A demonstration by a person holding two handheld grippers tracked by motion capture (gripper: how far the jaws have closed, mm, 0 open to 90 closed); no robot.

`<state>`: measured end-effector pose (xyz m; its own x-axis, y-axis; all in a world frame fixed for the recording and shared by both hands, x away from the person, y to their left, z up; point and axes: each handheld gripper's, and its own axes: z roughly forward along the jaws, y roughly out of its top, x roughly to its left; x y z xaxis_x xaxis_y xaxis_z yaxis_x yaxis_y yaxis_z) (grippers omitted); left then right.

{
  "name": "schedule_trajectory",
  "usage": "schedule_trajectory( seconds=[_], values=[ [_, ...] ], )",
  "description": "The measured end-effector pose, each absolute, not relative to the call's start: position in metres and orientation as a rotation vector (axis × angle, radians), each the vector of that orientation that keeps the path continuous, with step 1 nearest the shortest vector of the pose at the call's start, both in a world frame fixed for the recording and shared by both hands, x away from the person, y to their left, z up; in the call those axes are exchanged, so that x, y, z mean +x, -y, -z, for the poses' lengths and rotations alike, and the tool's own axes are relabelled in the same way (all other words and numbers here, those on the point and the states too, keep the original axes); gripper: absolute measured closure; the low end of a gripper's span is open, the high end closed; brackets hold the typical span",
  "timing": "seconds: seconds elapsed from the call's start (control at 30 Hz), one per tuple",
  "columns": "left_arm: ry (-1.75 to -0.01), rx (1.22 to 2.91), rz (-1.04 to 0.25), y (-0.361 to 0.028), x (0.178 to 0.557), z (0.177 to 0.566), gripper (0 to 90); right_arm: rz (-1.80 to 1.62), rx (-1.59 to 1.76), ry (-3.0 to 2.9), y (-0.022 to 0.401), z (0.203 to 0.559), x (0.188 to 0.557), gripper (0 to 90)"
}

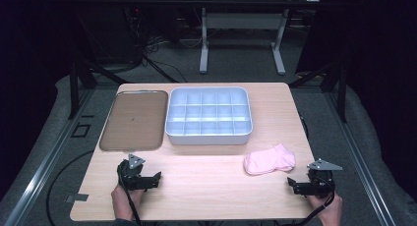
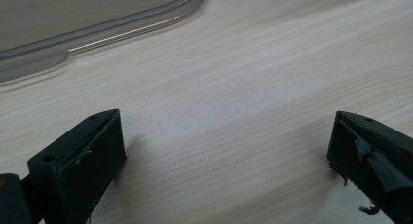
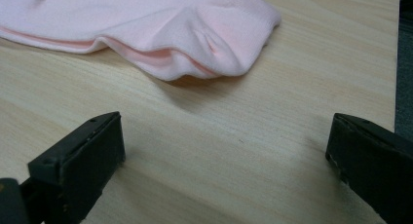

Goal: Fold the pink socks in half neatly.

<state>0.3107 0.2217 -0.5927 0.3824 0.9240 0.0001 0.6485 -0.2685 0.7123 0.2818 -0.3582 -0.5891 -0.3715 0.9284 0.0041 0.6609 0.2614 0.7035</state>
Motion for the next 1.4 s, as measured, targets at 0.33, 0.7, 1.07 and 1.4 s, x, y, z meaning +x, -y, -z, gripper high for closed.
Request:
schedule_trajectory(
  seconds=[0.33, 0.7, 1.07, 1.4],
  values=[
    [-1.357, 2.009, -0.565, -0.221, 0.311, 0.593, 0.0, -0.878, 1.444, -2.124, 0.358, 0.589, 0.282, 0.0],
    [-1.356, 2.009, -0.567, -0.221, 0.311, 0.593, 0.2, -0.866, 1.450, -2.138, 0.358, 0.588, 0.284, 0.0],
    [-1.353, 2.007, -0.567, -0.221, 0.311, 0.593, 0.7, -0.956, 1.468, -2.163, 0.351, 0.568, 0.283, 0.0],
    [-1.351, 2.008, -0.567, -0.221, 0.311, 0.593, 0.9, -0.969, 1.348, -2.287, 0.301, 0.544, 0.316, 0.2]
  ],
)
